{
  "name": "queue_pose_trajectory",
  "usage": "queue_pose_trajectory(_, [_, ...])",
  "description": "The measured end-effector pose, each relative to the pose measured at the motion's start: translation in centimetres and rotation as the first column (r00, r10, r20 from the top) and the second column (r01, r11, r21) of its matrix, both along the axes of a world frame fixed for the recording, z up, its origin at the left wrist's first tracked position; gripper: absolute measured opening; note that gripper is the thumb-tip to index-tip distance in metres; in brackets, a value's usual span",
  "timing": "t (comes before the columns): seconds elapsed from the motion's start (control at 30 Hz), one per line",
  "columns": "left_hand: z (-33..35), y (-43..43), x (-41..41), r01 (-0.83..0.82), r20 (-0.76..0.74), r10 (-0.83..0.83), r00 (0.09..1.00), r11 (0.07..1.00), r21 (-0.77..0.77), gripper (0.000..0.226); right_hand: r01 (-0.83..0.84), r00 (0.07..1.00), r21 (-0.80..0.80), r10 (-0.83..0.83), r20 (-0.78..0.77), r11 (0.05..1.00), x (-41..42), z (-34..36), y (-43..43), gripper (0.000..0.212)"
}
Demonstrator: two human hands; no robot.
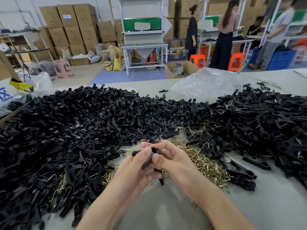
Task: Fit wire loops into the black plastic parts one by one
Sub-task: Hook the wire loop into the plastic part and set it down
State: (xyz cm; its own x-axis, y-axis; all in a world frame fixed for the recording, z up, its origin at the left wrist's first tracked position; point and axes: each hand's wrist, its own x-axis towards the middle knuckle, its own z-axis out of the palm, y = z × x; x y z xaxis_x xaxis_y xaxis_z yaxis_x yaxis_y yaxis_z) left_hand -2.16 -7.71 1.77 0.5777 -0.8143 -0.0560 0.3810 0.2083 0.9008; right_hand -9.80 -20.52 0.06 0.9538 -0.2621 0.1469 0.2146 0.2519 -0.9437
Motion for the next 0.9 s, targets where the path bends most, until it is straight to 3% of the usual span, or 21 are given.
queue_pose_trajectory(0.07, [0.0, 0.0, -0.3, 0.049, 0.04, -0.048, 0.998, 0.999, -0.017, 0.026, 0.004, 0.999, -0.071, -0.007, -0.048, 0.997, -0.3, 0.3, 0.0, 0.029])
queue_pose_trajectory(0.2, [-0.7, -0.1, -0.2, 0.084, 0.063, -0.086, 0.994, 0.996, 0.02, 0.066, 0.008, 0.997, -0.271, -0.029, -0.074, 0.963, -0.6, 0.5, 0.7, 0.024])
queue_pose_trajectory(0.33, [-1.4, -0.6, 0.0, 0.048, -0.024, -0.047, 0.999, 0.998, 0.033, 0.04, 0.116, 0.989, -0.276, -0.136, -0.057, 0.954, -0.3, 0.0, 1.0, 0.012])
queue_pose_trajectory(0.43, [-1.7, -0.7, 0.1, -0.016, 0.008, 0.015, 1.0, 0.998, 0.064, 0.025, 0.158, 0.984, -0.279, -0.174, -0.035, 0.947, -0.4, 0.2, 1.0, 0.022])
queue_pose_trajectory(0.7, [-1.8, -0.5, 0.7, -0.162, 0.204, 0.133, 0.97, 0.978, 0.133, 0.03, 0.112, 0.989, -0.26, -0.132, -0.059, 0.959, -0.1, 0.0, 1.7, 0.039])
queue_pose_trajectory(0.83, [-2.0, -0.5, 1.3, -0.278, 0.284, 0.229, 0.931, 0.949, 0.145, 0.025, 0.215, 0.965, -0.473, -0.26, -0.031, 0.854, -0.2, -0.4, 1.0, 0.046])
queue_pose_trajectory(0.9, [-2.1, -0.4, 1.6, -0.308, 0.303, 0.251, 0.919, 0.939, 0.155, 0.023, 0.219, 0.967, -0.504, -0.256, -0.005, 0.835, -0.2, -0.6, 0.8, 0.049])
